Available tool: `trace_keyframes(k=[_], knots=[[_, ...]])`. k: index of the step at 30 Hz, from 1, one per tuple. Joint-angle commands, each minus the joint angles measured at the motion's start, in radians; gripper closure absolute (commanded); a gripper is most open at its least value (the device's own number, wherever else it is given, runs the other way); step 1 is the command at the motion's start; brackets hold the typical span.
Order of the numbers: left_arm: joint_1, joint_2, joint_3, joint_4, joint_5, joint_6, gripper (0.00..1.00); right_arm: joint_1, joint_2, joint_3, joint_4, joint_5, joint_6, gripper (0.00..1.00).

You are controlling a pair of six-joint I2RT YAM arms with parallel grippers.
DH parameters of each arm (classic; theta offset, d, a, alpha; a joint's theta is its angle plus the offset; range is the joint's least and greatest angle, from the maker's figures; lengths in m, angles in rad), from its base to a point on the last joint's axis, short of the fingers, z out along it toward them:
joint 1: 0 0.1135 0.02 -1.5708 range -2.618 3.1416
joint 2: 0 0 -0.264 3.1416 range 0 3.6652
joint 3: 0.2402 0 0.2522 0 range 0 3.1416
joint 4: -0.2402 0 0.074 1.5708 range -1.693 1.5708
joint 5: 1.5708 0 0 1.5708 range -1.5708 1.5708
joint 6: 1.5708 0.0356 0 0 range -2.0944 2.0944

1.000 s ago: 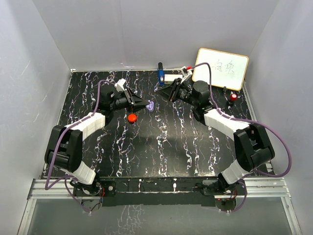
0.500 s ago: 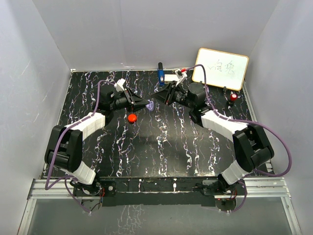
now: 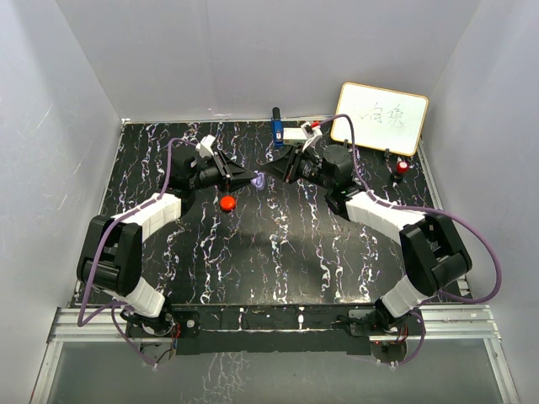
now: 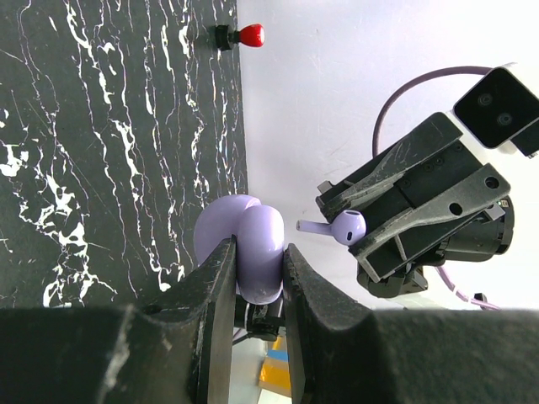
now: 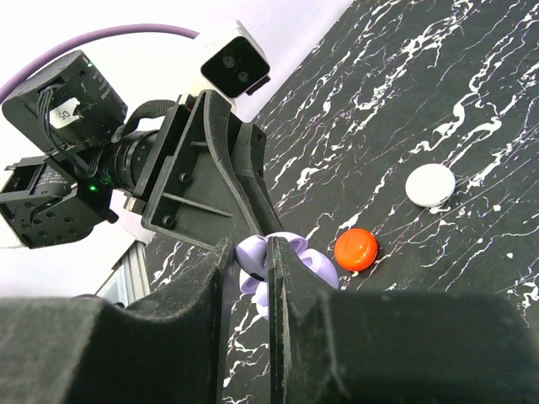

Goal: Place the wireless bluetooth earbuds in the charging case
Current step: Place the earbud in the charging case.

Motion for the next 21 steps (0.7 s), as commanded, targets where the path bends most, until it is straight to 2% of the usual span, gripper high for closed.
trace_keyframes(k=[1,21], knots=[[-0.001,-0.012,0.031,0.023,0.000,-0.011,1.00,0.013,-0.035,-0.001,0.053,0.030,0.002,1.00],[-0.035,-0.092,-0.035,0.010,-0.185,-0.080,1.00,0.097,-0.118,-0.086,0.096,0.361,0.043,1.00]])
